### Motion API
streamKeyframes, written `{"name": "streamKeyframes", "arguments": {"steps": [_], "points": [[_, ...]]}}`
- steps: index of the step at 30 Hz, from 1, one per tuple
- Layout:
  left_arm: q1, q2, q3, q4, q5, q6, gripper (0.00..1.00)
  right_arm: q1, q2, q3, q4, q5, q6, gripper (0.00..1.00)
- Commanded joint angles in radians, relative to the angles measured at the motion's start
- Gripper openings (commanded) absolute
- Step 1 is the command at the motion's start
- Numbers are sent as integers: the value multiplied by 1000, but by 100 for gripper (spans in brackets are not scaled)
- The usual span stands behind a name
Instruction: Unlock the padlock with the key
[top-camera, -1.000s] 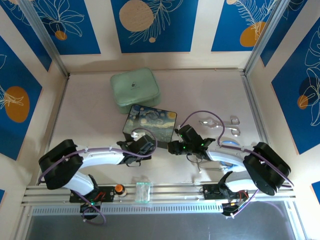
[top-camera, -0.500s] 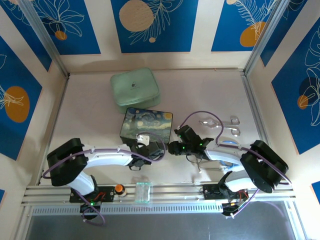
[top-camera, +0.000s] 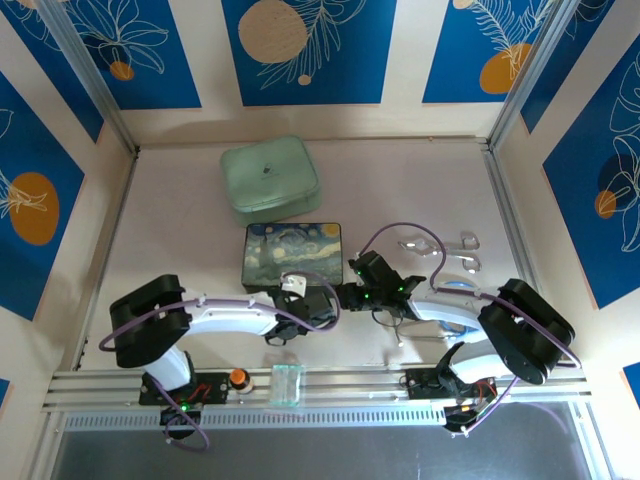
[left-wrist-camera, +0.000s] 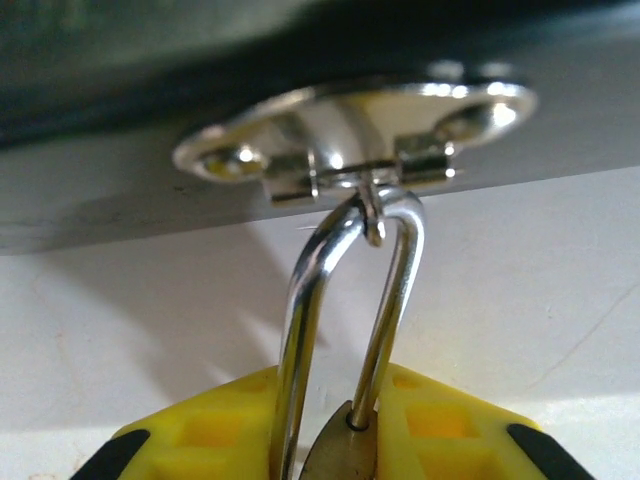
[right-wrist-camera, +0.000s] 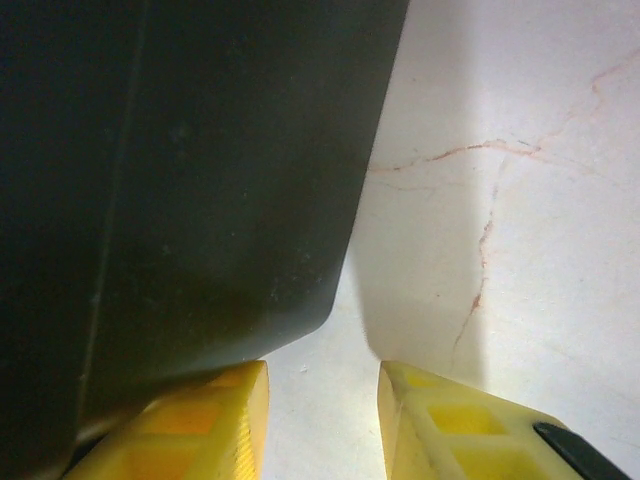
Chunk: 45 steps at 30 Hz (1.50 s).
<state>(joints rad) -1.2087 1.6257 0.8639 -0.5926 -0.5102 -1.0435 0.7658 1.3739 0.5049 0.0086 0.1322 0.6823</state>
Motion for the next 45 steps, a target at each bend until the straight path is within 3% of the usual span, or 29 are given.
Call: {"name": "streamKeyframes", "arguments": {"steps": [1,15,22,32,35,45], "points": [[-11,27,35,-84,-38,-8,15,4,4,14,8,14,14,34],[-44,82,112,-165,-28,-7,32,4,5,0,24,18,36,34],[-83,65,122,-193,-25,-56,32,7,19,1,29,20,42,35],[-86,85,152,-266,-72,-56,14,20,37,0,44,18,48,35],[-85,115,179,-314,-106,-50,16,21,30,-7,44,22,51,34],[-117,168,233,-298,-61,-31,27,23,21,-26,59,32,75,34]]}}
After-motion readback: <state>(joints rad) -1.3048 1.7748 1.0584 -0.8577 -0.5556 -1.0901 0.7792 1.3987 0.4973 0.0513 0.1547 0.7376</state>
